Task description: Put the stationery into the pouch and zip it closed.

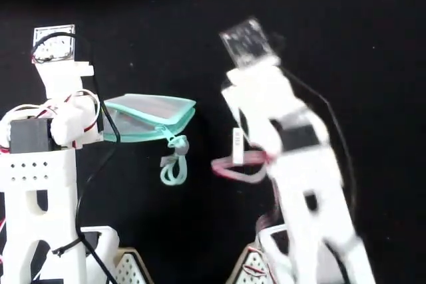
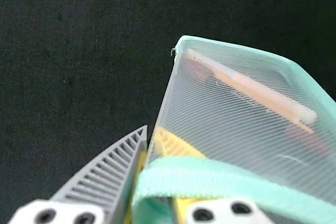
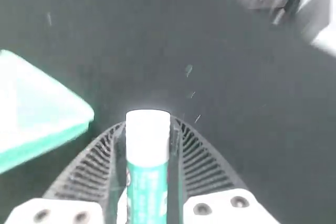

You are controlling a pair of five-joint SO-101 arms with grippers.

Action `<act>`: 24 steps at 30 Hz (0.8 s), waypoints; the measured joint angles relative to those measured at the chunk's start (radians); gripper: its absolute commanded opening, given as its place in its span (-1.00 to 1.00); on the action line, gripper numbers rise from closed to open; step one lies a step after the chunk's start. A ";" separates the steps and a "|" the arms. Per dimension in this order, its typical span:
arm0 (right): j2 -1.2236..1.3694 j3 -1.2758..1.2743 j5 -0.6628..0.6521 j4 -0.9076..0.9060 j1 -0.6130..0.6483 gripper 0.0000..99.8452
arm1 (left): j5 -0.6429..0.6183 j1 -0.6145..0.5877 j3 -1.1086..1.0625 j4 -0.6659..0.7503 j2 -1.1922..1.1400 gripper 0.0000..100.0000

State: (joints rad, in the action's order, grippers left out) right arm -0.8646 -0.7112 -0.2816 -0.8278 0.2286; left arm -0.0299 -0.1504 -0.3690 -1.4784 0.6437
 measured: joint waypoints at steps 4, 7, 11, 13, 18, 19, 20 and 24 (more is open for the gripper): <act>-0.348 -0.068 -0.005 0.000 0.044 -0.98 | 0.000 0.000 0.000 0.000 0.000 -0.94; -0.448 -0.103 -0.005 -0.057 0.020 -0.98 | 0.000 0.000 0.000 0.000 0.000 -0.94; -0.416 -0.230 -0.005 -0.103 -0.094 -0.98 | 0.000 0.000 0.000 0.000 0.000 -0.94; -0.367 -0.275 -0.005 -0.104 -0.160 -0.98 | 0.000 0.000 0.000 0.000 0.000 -0.94; -0.141 -0.288 -0.005 -0.110 -0.233 -0.98 | 0.000 0.000 0.000 0.000 0.000 -0.94; -0.078 -0.284 -0.005 -0.110 -0.235 -0.98 | 0.000 0.000 0.000 0.000 0.000 -0.94; -0.015 -0.275 -0.005 -0.110 -0.238 -0.98 | 0.000 0.000 0.000 0.000 0.000 -0.94; 0.269 -0.167 -0.005 -0.121 -0.242 -0.98 | 0.000 0.000 0.000 0.000 0.000 -0.94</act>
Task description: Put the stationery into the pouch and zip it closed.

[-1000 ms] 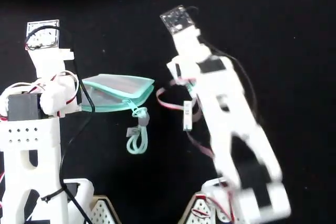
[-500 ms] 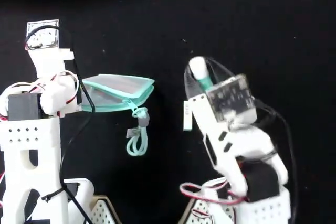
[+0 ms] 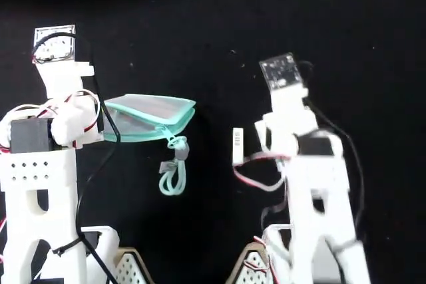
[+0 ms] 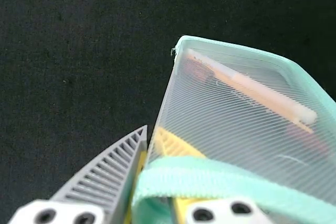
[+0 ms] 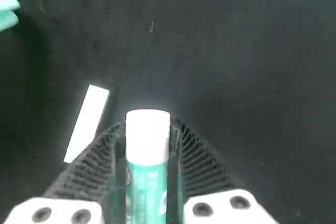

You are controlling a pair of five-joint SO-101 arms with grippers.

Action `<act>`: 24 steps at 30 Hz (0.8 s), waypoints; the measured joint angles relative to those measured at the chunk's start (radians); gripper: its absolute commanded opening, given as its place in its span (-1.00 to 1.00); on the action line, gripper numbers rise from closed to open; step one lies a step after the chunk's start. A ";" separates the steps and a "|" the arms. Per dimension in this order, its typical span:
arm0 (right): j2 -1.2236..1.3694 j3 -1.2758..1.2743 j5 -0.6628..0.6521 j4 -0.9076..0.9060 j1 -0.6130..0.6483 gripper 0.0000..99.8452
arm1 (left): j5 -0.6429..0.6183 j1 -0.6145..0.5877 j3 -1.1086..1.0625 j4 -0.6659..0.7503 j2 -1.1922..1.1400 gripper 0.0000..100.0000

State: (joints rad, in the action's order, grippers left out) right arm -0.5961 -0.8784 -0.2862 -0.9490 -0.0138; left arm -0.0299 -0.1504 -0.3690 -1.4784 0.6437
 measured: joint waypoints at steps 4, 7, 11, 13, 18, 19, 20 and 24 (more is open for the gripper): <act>0.287 0.155 0.000 -0.044 0.000 -0.98 | 0.000 0.000 0.000 0.000 0.000 -0.94; 0.488 0.288 0.000 -0.071 0.000 -0.98 | 0.000 0.000 0.000 0.000 0.000 -0.94; 0.713 0.443 0.000 -0.074 0.000 -0.94 | 0.000 0.000 0.000 0.000 0.000 -0.94; 0.798 0.497 0.000 -0.075 0.000 -0.84 | 0.000 0.000 0.000 0.000 0.000 -0.94; 0.918 0.595 -0.009 -0.117 0.005 -0.68 | 0.000 0.000 0.000 0.000 0.000 -0.94; 0.931 0.611 -0.023 -0.127 0.005 -0.68 | 0.000 0.000 0.000 0.000 0.000 -0.94; 0.941 0.626 -0.032 -0.140 0.006 -0.68 | 0.000 0.000 0.000 0.000 0.000 -0.94; 0.965 0.666 -0.048 -0.164 0.006 -0.68 | 0.000 0.000 0.000 0.000 -0.002 -0.94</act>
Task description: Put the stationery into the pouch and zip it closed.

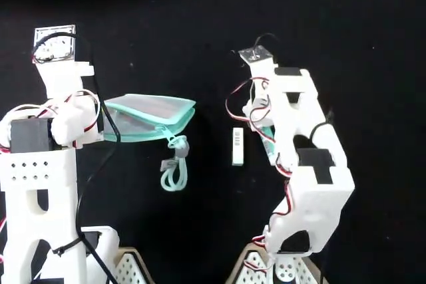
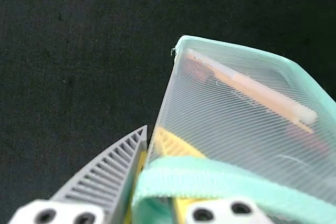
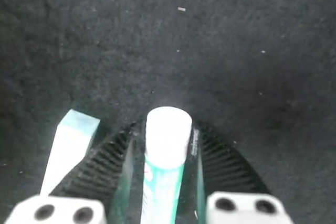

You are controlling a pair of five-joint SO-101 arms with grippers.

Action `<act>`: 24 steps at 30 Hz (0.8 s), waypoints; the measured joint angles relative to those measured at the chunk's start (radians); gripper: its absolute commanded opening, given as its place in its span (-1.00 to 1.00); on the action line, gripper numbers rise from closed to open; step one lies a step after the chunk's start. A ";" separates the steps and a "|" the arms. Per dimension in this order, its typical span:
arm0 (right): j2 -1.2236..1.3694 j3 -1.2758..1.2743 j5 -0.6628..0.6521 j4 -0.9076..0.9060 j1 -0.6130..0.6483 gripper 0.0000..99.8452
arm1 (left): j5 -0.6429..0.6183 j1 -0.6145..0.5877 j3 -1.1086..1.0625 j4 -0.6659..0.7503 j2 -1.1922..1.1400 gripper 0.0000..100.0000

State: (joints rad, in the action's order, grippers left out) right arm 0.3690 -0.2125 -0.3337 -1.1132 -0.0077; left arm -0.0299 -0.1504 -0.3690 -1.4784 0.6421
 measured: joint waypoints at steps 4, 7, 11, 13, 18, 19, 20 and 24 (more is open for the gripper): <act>0.003 0.006 -0.002 -0.002 0.000 -0.68 | 0.000 0.000 0.000 0.000 0.000 -0.94; 0.005 0.014 -0.005 -0.002 0.000 -0.68 | 0.000 0.000 0.000 0.000 0.000 -0.94; 0.005 0.014 -0.043 -0.002 0.000 -0.68 | 0.000 0.000 -0.017 0.000 0.002 -0.94; 0.005 0.014 -0.058 -0.002 0.000 -0.76 | 0.000 0.000 -0.018 0.000 0.002 -0.94; 0.006 0.028 -0.071 -0.002 -0.008 -0.98 | 0.000 0.000 -0.018 0.000 0.002 -0.94; 0.008 0.035 -0.071 -0.003 -0.009 -0.98 | 0.000 0.000 -0.018 0.000 0.002 -0.94; 0.008 0.038 -0.071 -0.003 -0.009 -0.98 | 0.000 0.000 -0.018 0.000 0.002 -0.94; -0.049 0.038 -0.071 -0.032 -0.031 -0.98 | 0.000 0.000 -0.018 0.000 0.002 -0.94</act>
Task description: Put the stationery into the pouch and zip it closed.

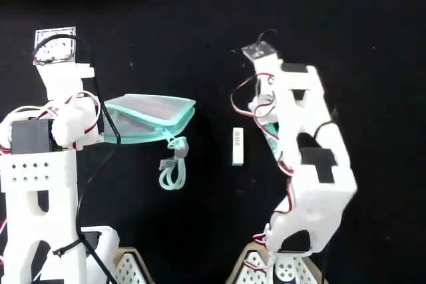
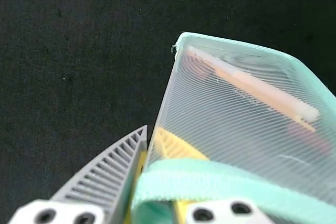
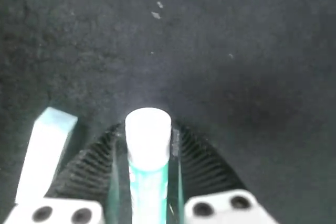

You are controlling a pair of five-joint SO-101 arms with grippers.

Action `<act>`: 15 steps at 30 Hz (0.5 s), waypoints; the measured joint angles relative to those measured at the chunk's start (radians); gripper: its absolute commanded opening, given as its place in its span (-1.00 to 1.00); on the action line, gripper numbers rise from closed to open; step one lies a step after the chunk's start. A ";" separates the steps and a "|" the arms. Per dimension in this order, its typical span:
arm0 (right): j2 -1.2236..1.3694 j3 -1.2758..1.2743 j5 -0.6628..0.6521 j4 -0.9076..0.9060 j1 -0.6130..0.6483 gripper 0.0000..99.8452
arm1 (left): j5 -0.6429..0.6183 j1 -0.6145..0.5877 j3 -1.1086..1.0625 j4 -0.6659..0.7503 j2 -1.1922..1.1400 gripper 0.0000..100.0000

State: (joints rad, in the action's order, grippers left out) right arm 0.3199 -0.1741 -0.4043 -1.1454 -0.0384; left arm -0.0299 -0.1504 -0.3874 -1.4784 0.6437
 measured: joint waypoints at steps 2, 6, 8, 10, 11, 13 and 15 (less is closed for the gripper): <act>-0.087 -0.018 -0.002 -0.023 0.003 -0.98 | 0.000 0.000 0.000 0.000 0.000 -0.94; -0.339 -0.133 0.000 -0.048 0.003 -0.98 | 0.000 0.000 0.000 0.000 0.000 -0.94; -0.494 -0.193 -0.002 -0.054 0.026 -0.98 | 0.000 0.000 0.000 0.000 0.000 -0.94; -0.655 -0.242 0.017 -0.055 0.057 -0.98 | 0.000 0.000 0.000 0.000 0.000 -0.94; -0.735 -0.264 0.034 -0.055 0.075 -0.98 | 0.000 0.000 0.000 0.000 0.000 -0.94; -0.888 -0.293 0.075 -0.055 0.129 -0.98 | 0.000 0.000 0.000 0.000 0.000 -0.94; -1.034 -0.298 0.115 -0.057 0.196 -0.98 | 0.000 0.000 0.000 0.000 0.000 -0.94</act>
State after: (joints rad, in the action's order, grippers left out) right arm -0.7142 -0.4718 -0.2892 -1.2022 0.1580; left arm -0.0299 -0.1504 -0.3874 -1.4784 0.6437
